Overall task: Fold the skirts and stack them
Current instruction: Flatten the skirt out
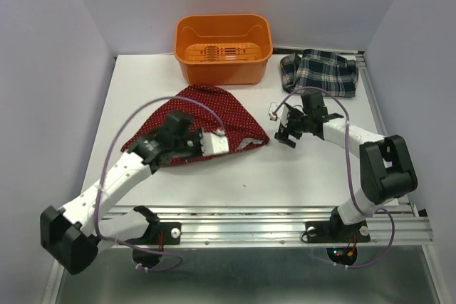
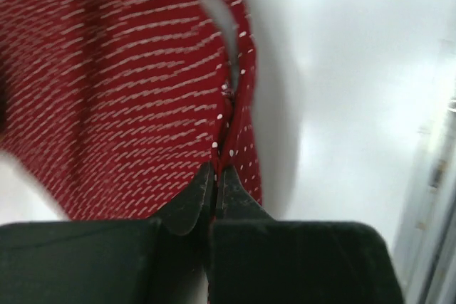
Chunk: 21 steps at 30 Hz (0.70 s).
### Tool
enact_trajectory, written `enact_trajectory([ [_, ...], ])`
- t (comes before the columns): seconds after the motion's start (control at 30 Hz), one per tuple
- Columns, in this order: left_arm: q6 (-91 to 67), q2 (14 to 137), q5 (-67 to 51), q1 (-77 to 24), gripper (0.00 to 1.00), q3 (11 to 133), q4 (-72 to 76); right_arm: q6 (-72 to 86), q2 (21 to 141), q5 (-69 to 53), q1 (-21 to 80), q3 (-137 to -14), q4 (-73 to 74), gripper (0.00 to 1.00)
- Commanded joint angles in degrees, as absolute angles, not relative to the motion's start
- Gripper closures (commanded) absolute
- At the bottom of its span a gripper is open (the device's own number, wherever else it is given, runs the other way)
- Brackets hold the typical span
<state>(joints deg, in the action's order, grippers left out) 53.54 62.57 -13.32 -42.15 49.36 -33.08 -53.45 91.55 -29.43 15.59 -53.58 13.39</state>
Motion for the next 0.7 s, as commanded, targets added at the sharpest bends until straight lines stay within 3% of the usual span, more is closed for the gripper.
enact_trajectory([
  [0.0,47.6,56.5,-16.2,-28.3,1.00,54.5,-29.7,-60.0,90.4,-33.8,14.7,-52.6,5.5,0.11],
  [0.2,38.2,56.7,-20.9,-9.9,1.00,50.0,-22.3,-58.7,94.7,-38.2,14.7,-59.5,7.0,0.15],
  [0.47,30.4,77.7,-25.2,1.2,1.00,52.4,-16.9,-56.4,99.7,-44.4,15.2,-66.3,10.7,0.20],
  [0.67,29.7,85.5,-26.4,1.7,1.00,54.2,-15.5,-51.4,98.3,-45.7,18.7,-66.8,11.6,0.48],
])
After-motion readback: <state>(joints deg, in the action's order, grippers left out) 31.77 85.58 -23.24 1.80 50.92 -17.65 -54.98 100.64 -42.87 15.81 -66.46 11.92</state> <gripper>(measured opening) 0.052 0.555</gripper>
